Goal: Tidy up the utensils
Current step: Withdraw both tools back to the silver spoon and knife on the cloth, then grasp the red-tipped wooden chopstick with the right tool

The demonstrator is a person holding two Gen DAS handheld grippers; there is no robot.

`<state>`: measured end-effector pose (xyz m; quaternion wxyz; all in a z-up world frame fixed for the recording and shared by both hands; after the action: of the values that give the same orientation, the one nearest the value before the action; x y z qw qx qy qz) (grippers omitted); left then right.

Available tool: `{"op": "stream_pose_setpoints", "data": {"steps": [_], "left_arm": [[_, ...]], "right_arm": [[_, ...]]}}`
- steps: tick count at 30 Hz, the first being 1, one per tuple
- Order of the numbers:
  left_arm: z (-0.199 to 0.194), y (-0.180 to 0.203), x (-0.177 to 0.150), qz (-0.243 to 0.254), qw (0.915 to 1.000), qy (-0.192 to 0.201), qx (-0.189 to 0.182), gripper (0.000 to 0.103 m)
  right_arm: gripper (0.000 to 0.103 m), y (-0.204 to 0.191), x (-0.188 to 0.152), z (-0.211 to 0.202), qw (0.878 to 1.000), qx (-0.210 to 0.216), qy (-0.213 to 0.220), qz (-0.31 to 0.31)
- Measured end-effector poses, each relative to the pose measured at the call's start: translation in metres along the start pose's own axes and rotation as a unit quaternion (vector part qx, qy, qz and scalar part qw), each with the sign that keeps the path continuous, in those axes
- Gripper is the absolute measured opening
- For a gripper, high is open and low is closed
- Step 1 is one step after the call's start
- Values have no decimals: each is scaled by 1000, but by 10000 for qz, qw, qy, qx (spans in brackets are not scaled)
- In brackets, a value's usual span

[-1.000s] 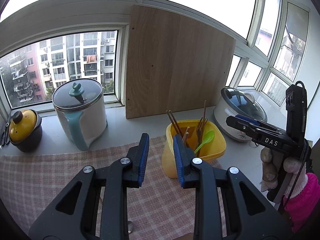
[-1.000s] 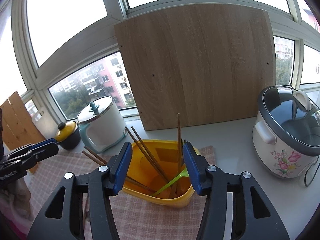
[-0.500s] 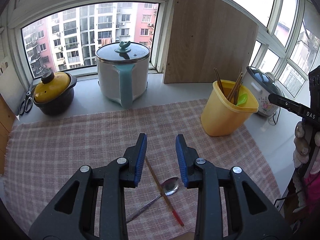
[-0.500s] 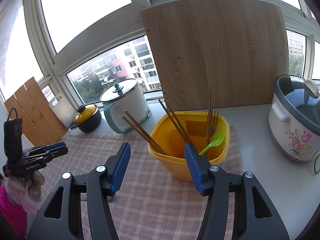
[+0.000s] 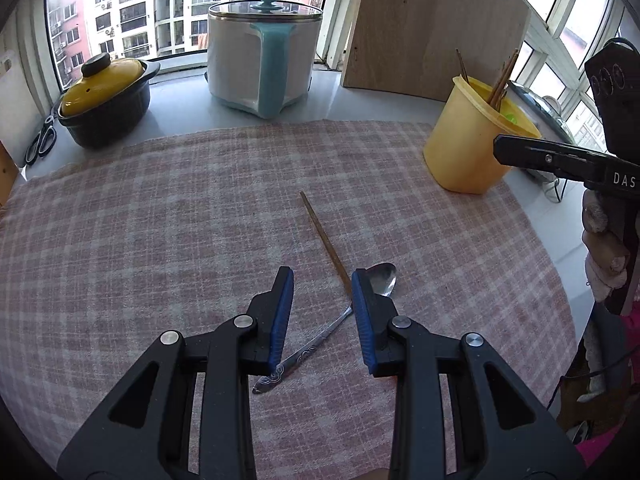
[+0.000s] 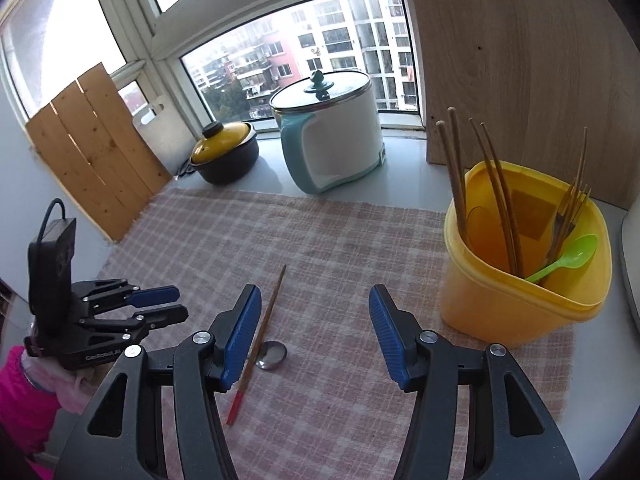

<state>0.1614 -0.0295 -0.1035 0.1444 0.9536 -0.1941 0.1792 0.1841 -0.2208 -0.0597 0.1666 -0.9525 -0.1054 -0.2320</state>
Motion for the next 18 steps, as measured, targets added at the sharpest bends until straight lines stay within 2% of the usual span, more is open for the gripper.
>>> {"op": "stream_pose_setpoints", "data": {"steps": [7,12,14,18], "left_arm": [[27,-6,-23,27,9992,-392,-104,29],[37,-5,-30,121,9984,-546,-82,29],[40,-4,-31,182,9981,-580,-59,29],[44,-5,-32,191,9979,-615,-94,29]], "right_arm": [[54,-16,3,65,9956,327,-882,47],[47,-25,5,103,9892,453,-1388,137],[38,-24,7,116,9871,406,-1531,223],[35,-26,9,139,9826,411,-1778,335]]}}
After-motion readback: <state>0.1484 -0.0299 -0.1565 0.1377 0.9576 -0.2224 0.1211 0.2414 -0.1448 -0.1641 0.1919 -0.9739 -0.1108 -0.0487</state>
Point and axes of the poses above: each gripper's, at about its wrist camera, not at the fingertips, and z roughly the way its jaws point, y to its right, x to its top, the point moved 5 cm from there along z, roughly the way its jaws point, and after that the axes turned 8 degrees about -y, right-handed, at the moved point
